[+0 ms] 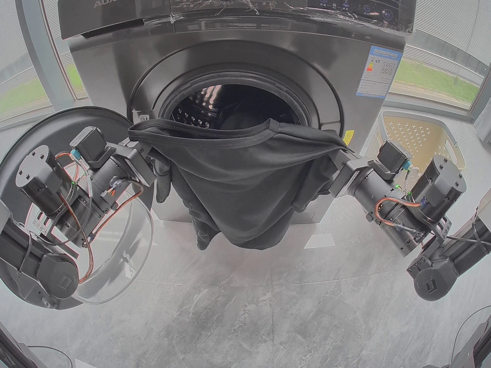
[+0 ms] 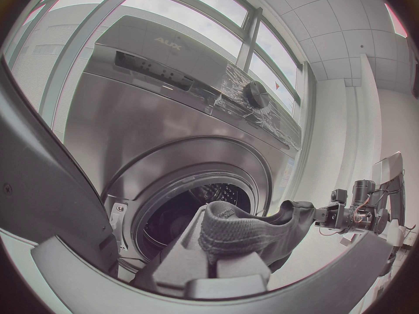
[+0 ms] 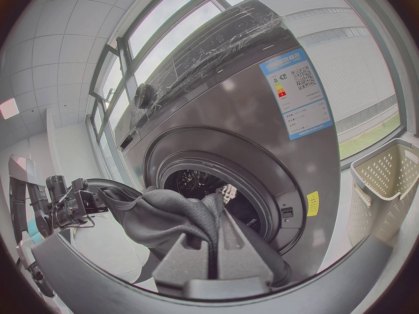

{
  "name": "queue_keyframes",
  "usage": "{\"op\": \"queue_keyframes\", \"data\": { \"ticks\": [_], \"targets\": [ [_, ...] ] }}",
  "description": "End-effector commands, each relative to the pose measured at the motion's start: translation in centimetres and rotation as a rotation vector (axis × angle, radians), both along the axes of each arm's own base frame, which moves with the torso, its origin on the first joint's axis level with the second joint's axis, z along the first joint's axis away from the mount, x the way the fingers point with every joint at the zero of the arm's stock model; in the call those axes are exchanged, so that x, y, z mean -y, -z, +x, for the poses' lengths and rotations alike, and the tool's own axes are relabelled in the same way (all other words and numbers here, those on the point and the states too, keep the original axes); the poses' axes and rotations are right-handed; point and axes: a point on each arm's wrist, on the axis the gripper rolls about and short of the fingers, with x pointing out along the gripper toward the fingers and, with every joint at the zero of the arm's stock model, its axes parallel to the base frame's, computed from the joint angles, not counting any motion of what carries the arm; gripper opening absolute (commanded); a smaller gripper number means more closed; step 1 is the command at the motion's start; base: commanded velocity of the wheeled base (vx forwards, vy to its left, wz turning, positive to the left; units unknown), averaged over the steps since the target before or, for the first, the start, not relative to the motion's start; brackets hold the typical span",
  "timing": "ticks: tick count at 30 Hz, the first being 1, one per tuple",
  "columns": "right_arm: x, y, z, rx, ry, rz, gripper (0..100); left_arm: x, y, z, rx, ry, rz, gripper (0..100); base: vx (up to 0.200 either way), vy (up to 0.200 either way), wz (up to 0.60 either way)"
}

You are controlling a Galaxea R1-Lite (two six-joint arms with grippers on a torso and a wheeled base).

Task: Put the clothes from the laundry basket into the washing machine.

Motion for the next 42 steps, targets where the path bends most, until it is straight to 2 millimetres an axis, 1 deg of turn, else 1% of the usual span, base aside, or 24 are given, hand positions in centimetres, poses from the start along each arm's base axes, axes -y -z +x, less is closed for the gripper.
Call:
{"op": "queue_keyframes", "data": {
  "ticks": [1, 8, 14, 22, 25, 30, 34, 35, 38, 39, 41, 42],
  "targets": [
    [0.2, -0.3, 0.0, 0.007, 0.007, 0.004, 0, 0.1, -0.3, 0.1, 0.012, -0.011, -0.009, 0, 0.0, 0.0, 0.0],
    [0.2, -0.3, 0.1, 0.012, 0.007, 0.006, 0, 0.2, -0.1, -0.1, 0.002, -0.009, -0.004, 0, 0.0, 0.0, 0.0],
    [0.0, 0.0, -0.3, -0.002, -0.004, 0.001, 0, 0.3, -0.1, -0.1, 0.006, -0.003, -0.004, 0, 0.0, 0.0, 0.0],
    [0.0, 0.0, -0.3, 0.0, -0.005, 0.005, 0, 0.3, 0.8, 0.0, -0.032, 0.0, 0.003, 0, 0.0, 0.0, 0.0],
    [0.0, 0.0, -0.3, -0.002, -0.004, 0.005, 0, 0.3, 0.8, -0.1, -0.034, 0.0, 0.004, 0, 0.0, 0.0, 0.0],
    [0.0, 0.2, -0.3, -0.01, -0.005, 0.003, 0, 0.3, 0.3, -0.3, -0.011, 0.014, 0.002, 0, 0.0, 0.0, 0.0],
    [0.0, 0.0, -0.2, -0.006, 0.003, 0.007, 0, 0.8, 0.9, -0.8, -0.029, 0.036, 0.02, 0, 0.0, 0.0, 0.0],
    [0.0, 0.0, -0.2, -0.006, 0.003, 0.007, 0, 0.8, 0.9, -0.8, -0.029, 0.036, 0.02, 0, 0.0, 0.0, 0.0],
    [-0.2, 0.2, -0.6, -0.012, -0.01, 0.004, 0, 1.7, 0.6, -1.1, -0.018, 0.072, 0.019, 0, 0.0, 0.0, 0.0],
    [-0.2, 0.3, -0.6, -0.017, -0.011, 0.0, 100, 1.8, 0.7, -1.2, -0.02, 0.08, 0.023, 0, 0.0, 0.0, 0.0],
    [-0.2, 2.0, -0.8, -0.078, -0.025, -0.043, 100, 2.4, 1.3, -1.7, -0.032, 0.167, 0.053, 0, 0.0, 0.0, 0.0],
    [-0.2, 2.2, -0.8, -0.084, -0.025, -0.048, 100, 2.4, 1.4, -1.7, -0.036, 0.172, 0.056, 0, 0.0, 0.0, 0.0]
  ]
}}
